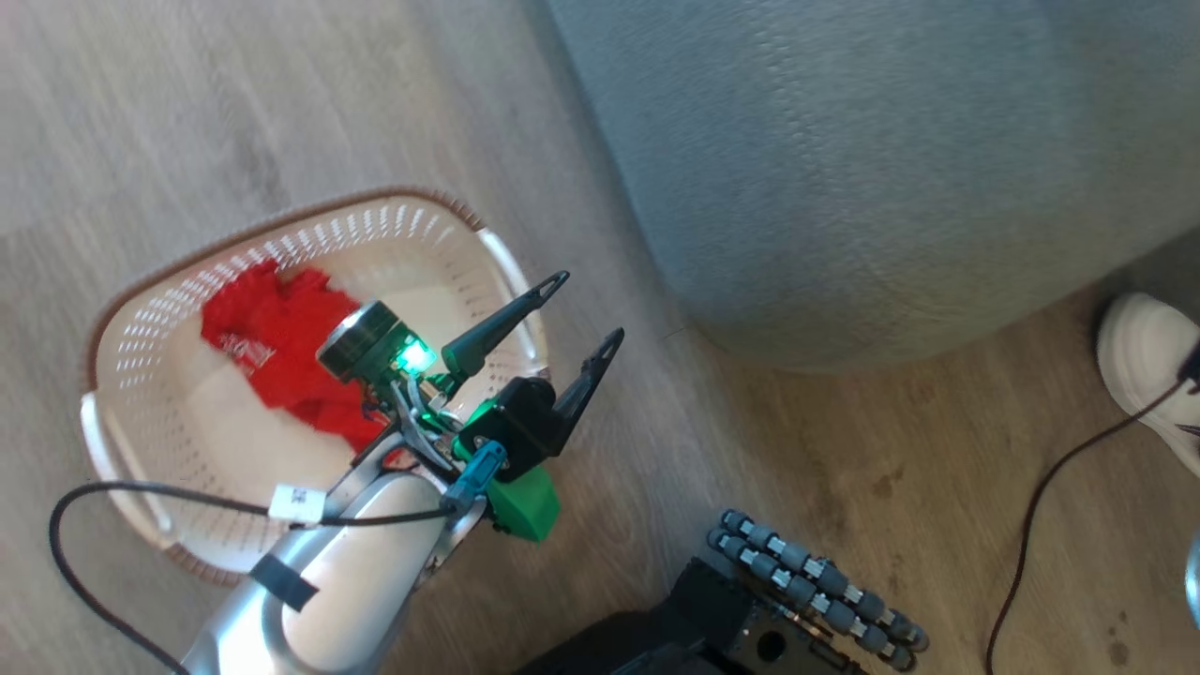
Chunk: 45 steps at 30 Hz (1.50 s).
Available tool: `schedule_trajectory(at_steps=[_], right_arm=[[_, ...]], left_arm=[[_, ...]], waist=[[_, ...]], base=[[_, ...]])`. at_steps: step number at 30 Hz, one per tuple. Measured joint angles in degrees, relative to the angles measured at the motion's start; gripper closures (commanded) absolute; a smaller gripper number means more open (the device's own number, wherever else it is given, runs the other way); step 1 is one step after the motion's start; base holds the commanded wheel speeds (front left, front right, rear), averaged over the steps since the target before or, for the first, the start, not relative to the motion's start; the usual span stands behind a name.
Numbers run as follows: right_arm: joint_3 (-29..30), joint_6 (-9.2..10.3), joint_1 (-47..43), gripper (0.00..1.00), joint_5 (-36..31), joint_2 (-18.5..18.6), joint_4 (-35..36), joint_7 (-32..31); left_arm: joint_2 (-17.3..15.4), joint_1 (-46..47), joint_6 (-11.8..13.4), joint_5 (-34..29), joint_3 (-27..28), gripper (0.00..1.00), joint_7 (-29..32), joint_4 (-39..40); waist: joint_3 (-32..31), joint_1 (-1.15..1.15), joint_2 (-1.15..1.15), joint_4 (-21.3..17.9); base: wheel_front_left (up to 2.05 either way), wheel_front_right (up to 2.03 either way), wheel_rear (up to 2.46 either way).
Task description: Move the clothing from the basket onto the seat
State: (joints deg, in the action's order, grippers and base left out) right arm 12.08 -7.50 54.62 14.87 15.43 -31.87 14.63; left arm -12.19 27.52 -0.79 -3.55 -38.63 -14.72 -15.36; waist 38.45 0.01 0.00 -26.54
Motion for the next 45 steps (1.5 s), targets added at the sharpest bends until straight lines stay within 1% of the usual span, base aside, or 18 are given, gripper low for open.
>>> schedule_trajectory(at_steps=[4, 7, 8, 10, 14, 19, 23, 24, 25, 30, 33, 37, 43, 45], right_arm=[[1.9, 0.0, 3.6, 1.0, -0.4, 1.7, -6.1, 0.0], [3.1, 0.0, 5.9, 1.0, -2.8, 3.4, -10.8, 0.0], [3.1, 0.0, 5.9, 1.0, -2.8, 3.4, -10.8, 0.0], [4.1, 0.0, 7.5, 1.0, -3.9, 4.0, -13.5, 0.0], [4.9, 0.0, 9.9, 1.0, -5.9, 4.4, -17.4, 0.0], [4.6, 0.0, 11.1, 1.0, -7.9, 4.4, -23.8, 0.0], [6.5, 0.0, 11.2, 1.0, -8.7, 4.4, -26.3, 0.0], [7.0, 0.0, 11.2, 0.41, -9.3, 4.4, -26.3, 0.0], [7.8, -0.01, 11.2, 0.0, -9.6, 4.4, -26.2, 0.0], [9.5, 0.0, 11.1, 0.0, -10.9, 4.4, -25.8, 0.0], [9.4, 0.0, 10.8, 0.0, -11.6, 4.3, -25.3, 0.0], [7.0, 0.0, 9.4, 0.0, -11.9, 4.1, -21.7, 0.0], [1.4, 0.0, 4.0, 0.0, -11.1, 4.3, -16.0, 0.0], [-0.9, 0.0, 1.9, 0.0, -10.7, 4.8, -13.5, 0.0]], left_arm=[[-0.4, 0.8, 0.4, 0.0, -0.3, 0.0, 0.0, 0.2], [-0.4, 2.1, 0.5, 0.0, -0.6, 0.0, 0.0, 0.5], [-0.4, 2.1, 0.5, 0.0, -0.6, 0.0, 0.0, 0.5], [-0.4, 2.6, 0.6, 0.0, -1.0, 0.0, 0.0, 0.6], [-0.3, 3.0, 1.1, 0.0, -1.6, 0.0, 0.0, 0.8], [-0.4, 3.1, 1.6, 0.0, -2.2, 0.0, 0.0, 1.0], [-0.4, 3.4, 2.1, 0.3, -2.5, 0.0, 0.0, 1.0], [-0.5, 3.5, 2.2, 0.6, -2.5, 0.0, 0.0, 1.0], [-0.5, 3.7, 2.3, 0.6, -2.6, 0.0, 0.0, 1.0], [-0.7, 4.5, 2.7, 0.7, -3.8, 0.0, 0.0, 0.4], [-0.6, 4.5, 3.0, 1.3, -4.0, 0.0, 0.0, 0.2], [0.0, 4.4, 3.5, 2.7, -4.5, 0.0, 0.0, -0.3], [2.8, 3.7, 3.6, 4.5, -5.6, 0.0, 0.0, -0.2], [3.5, 3.3, 4.1, 5.2, -5.5, 0.0, 0.0, -0.2]], waist=[[2.0, 0.0, 0.0, 2.2], [3.3, 0.0, 0.0, 3.8], [3.3, 0.0, 0.0, 3.8], [3.9, -0.01, 0.0, 4.9], [5.0, -0.01, 0.0, 6.4], [5.8, -0.01, 0.0, 7.3], [5.8, -0.01, 0.0, 7.6], [5.8, -0.01, 0.0, 7.6], [5.7, -0.01, 0.0, 7.6], [4.5, -0.02, 0.0, 7.5], [3.4, -0.02, 0.0, 7.5], [0.5, -0.02, 0.0, 7.5], [-4.7, -0.02, 0.0, 7.9], [-6.7, -0.02, 0.0, 8.2]], base=[[0.0, 0.0, 0.0], [0.0, 0.0, 0.0], [0.0, 0.0, 0.0], [0.0, 0.0, 0.0], [0.0, 0.0, 0.0], [0.0, 0.0, 0.0], [0.0, 0.0, 0.0], [0.0, 0.0, 0.0], [0.0, 0.0, 0.0], [0.0, 0.0, 0.0], [0.0, 0.0, 0.0], [0.0, 0.0, 0.0], [0.0, 0.0, 0.0], [0.0, 0.0, 0.0]])
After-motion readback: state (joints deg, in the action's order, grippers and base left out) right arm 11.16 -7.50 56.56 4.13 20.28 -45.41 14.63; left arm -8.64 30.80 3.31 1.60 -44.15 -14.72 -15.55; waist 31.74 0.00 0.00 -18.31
